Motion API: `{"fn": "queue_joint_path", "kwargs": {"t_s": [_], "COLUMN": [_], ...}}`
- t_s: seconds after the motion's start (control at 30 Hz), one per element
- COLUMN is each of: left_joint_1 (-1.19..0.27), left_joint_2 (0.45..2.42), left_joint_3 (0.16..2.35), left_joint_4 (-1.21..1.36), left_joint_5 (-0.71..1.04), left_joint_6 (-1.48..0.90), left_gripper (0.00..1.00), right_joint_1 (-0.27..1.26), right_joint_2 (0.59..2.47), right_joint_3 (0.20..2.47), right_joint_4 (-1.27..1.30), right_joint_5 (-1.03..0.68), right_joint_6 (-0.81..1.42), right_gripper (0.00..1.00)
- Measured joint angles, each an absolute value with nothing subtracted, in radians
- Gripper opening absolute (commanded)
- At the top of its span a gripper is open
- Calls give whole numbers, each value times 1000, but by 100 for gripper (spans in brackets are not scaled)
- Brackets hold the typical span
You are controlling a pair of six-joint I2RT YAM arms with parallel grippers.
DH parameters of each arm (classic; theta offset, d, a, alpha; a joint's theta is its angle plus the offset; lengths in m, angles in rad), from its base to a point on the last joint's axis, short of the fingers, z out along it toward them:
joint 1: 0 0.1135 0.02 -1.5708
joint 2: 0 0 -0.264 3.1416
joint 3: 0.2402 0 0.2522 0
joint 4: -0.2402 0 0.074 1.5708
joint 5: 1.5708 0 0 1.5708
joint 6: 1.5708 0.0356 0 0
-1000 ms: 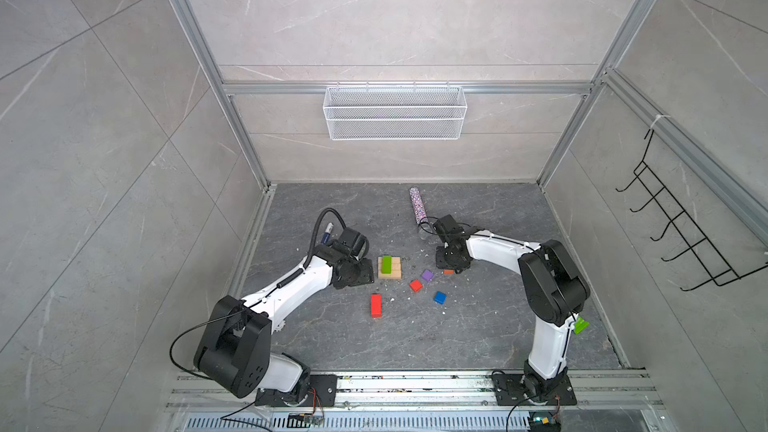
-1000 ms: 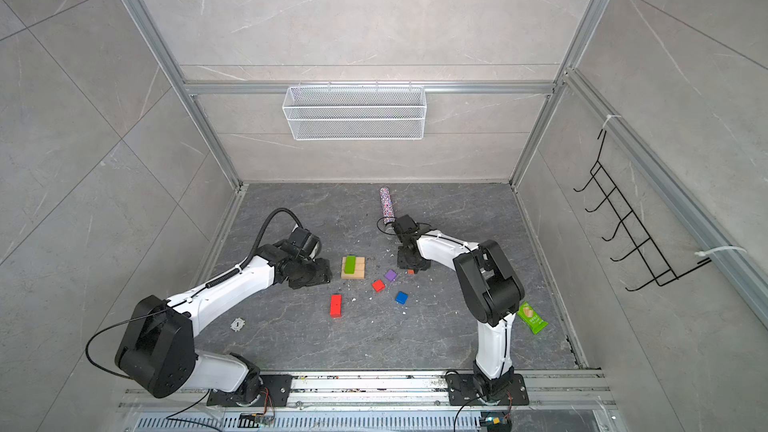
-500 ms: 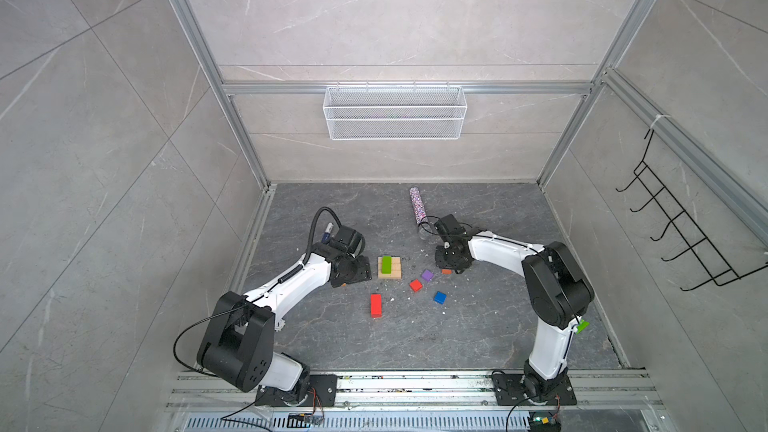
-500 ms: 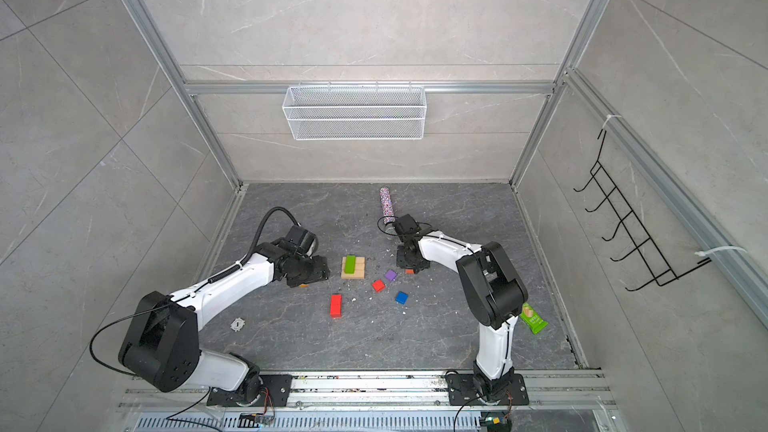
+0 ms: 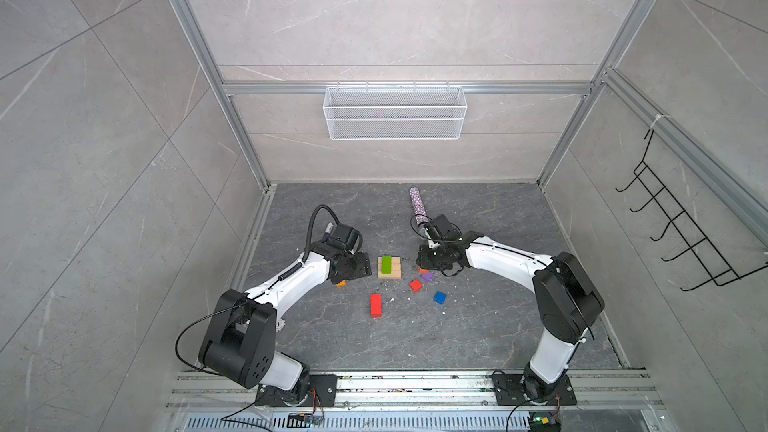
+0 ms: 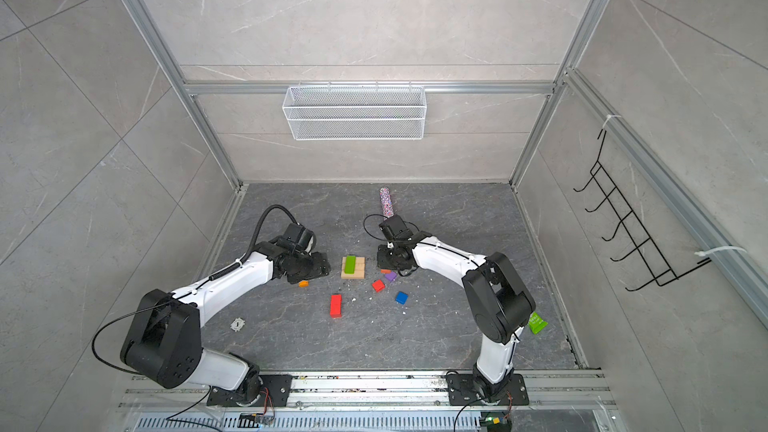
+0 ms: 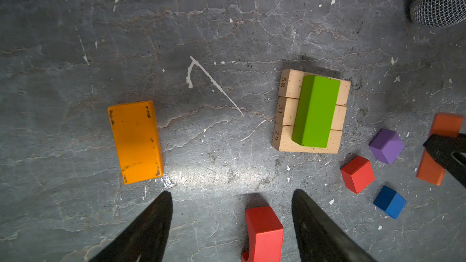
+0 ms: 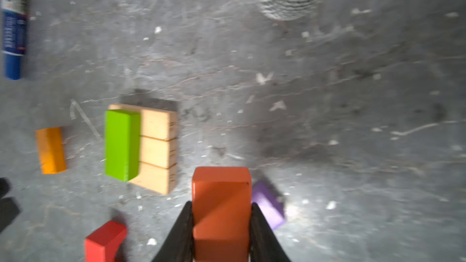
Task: Build the wood block tower
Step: 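Carry the orange-red bar with the right gripper over the stack beside the green block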
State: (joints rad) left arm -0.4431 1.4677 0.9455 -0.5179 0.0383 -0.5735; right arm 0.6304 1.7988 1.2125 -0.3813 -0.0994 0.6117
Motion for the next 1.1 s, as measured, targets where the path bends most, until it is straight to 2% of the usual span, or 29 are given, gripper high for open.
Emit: {"fn": "queue_joint_path", "kwargs": {"t_s": [0.37, 0.7, 1.1], "left_joint_1": [-442, -442, -438], "left_joint_2": [1465, 1439, 1430], "left_joint_3": [909, 885, 885], "left_joint_4": [-514, -491, -492], "left_joint_5": [55, 64, 81], "left_joint_6": [-572, -572, -572], "left_gripper": [81, 94, 95], "right_joint_1": [690, 704, 711], "right_joint_2": [1813, 1863, 1935], "right_joint_3": [1242, 1261, 1304], "right_joint_4": [-289, -256, -230], "right_joint_5": [-125, -125, -125], "right_joint_6": [714, 768, 794], "right_gripper": [0, 0, 0]}}
